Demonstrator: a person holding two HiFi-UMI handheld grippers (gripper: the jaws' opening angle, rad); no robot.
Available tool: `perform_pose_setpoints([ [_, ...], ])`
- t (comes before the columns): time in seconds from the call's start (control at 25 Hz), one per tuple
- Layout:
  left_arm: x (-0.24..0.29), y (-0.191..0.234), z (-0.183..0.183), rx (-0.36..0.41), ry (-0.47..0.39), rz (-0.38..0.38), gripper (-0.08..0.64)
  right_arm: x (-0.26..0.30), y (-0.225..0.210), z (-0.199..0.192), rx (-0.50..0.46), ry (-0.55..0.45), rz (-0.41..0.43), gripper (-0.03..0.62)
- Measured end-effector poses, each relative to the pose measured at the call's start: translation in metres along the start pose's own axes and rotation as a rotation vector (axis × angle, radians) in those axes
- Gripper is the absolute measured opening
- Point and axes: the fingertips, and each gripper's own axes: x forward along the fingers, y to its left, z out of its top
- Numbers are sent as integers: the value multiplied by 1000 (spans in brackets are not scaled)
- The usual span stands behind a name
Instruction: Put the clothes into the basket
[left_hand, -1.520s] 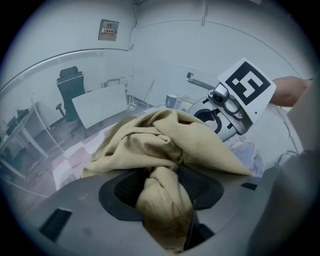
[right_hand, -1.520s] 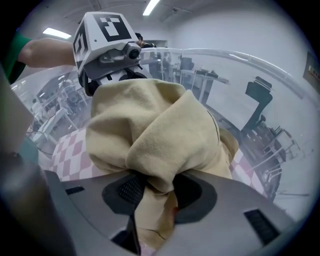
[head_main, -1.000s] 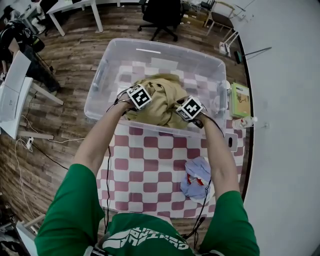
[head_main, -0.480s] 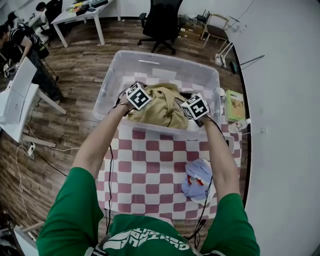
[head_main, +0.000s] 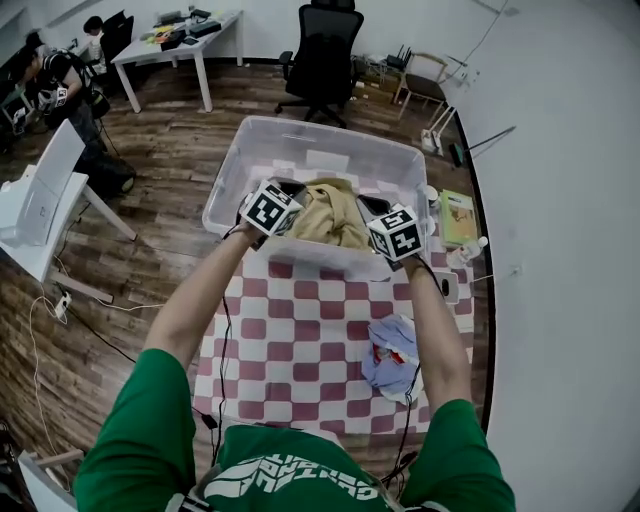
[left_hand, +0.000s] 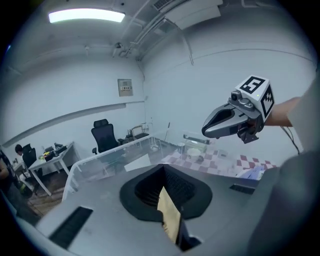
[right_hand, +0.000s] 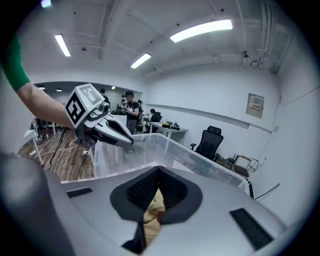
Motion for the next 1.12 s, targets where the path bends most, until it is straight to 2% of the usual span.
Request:
perform_pose_setpoints([
  [0.2, -54, -38, 9, -96, -129, -34, 5, -56, 36, 15, 75, -109, -23, 8],
  [0.44, -114, -80, 5, -136, -220, -34, 5, -116, 85, 8, 152, -193, -46, 8],
  [0.76, -169, -129, -15, -228, -308, -32, 5, -170, 140, -22, 224, -219, -58, 8],
  [1.12, -203, -184, -53, -268, -324, -58, 5, -205, 200, -70, 304, -203, -59, 8],
])
